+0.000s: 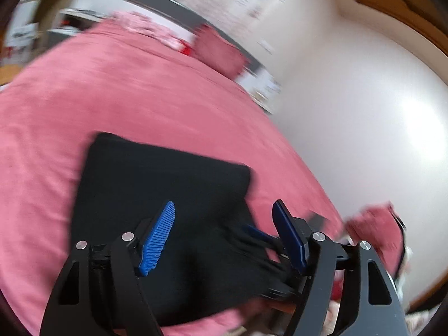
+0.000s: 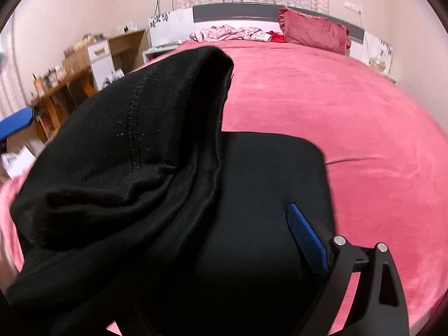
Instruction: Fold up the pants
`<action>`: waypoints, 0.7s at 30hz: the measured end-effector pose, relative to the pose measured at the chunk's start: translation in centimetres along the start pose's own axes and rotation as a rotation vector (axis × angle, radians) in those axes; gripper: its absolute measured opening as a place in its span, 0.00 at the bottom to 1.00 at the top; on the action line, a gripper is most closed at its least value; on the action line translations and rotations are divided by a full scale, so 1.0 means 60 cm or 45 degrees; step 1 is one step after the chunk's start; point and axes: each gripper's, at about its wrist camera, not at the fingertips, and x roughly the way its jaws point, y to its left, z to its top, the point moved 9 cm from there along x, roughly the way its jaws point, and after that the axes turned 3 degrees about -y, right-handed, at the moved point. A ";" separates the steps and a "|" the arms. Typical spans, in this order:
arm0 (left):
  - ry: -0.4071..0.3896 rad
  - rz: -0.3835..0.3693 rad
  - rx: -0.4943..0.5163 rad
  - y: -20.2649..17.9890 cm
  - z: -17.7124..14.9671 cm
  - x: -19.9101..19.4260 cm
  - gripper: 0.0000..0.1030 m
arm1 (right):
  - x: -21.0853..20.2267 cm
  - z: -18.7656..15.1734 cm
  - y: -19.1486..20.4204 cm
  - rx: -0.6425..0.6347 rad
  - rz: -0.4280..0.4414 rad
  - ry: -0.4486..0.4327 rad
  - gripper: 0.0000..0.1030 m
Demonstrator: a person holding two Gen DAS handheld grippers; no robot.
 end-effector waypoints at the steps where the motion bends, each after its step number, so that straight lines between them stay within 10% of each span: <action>1: -0.026 0.065 -0.023 0.027 0.008 -0.009 0.69 | -0.003 -0.001 -0.005 -0.024 -0.038 0.007 0.91; 10: -0.026 0.403 -0.188 0.209 -0.007 -0.048 0.69 | -0.061 -0.004 -0.154 0.498 -0.107 0.013 0.92; 15: 0.041 0.427 -0.175 0.230 -0.037 -0.030 0.70 | -0.096 0.027 -0.133 0.822 0.348 -0.041 0.56; 21: 0.012 0.459 -0.098 0.231 -0.029 -0.037 0.72 | -0.056 0.040 -0.035 0.775 0.612 0.144 0.48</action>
